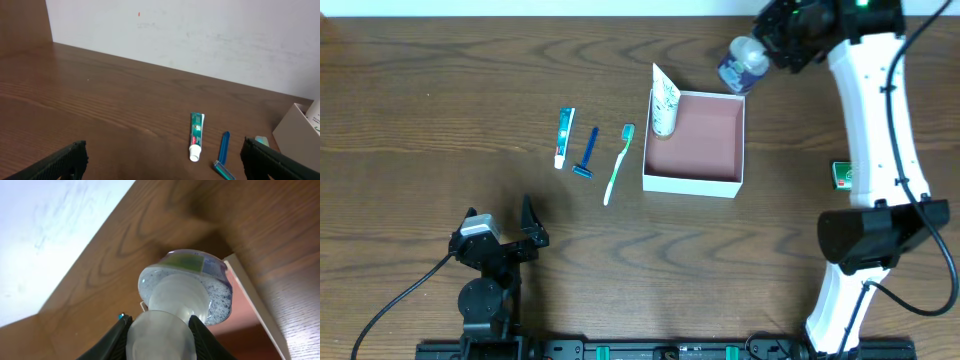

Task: Pack container
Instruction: 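Carry the pump bottle into the box and lower it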

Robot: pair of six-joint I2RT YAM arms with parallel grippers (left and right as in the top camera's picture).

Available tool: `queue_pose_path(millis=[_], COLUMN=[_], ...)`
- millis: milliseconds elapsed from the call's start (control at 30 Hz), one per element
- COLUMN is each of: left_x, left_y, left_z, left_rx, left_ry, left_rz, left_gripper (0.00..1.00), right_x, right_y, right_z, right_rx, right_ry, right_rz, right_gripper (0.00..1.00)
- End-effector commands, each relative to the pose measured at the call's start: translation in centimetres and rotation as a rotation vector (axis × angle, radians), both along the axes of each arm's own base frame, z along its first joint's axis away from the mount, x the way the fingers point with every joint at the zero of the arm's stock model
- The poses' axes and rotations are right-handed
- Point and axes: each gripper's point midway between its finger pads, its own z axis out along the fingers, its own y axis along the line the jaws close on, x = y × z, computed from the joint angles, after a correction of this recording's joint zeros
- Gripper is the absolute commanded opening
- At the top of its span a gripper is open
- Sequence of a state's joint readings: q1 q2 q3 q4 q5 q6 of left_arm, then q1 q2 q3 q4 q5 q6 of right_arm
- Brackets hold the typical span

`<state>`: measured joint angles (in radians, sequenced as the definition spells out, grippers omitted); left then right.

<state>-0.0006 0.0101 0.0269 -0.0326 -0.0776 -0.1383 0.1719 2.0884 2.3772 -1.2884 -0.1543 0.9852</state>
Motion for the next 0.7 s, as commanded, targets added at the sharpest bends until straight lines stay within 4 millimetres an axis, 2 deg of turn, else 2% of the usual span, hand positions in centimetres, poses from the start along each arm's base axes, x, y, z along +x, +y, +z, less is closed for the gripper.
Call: queue_pose_path(millis=[0, 267, 667], left_x=[-0.1, -0.1, -0.1], left_y=[0.3, 0.3, 0.3], left_z=[-1.8, -1.8, -1.8], left_rx=[-0.005, -0.005, -0.005], left_ry=[0.050, 0.050, 0.050], left_rz=[0.014, 0.014, 0.014], left_gripper=[0.98, 0.98, 0.98], right_x=[0.2, -0.8, -2.0], right_y=[1.3, 4.5, 6.0], right_z=[1.3, 0.3, -3.5], right_rx=[-0.028, -0.032, -0.069], right_ry=[-0.052, -0.019, 0.084], right_rz=[-0.009, 0.052, 0.086], right_gripper=[0.29, 0.32, 0.32])
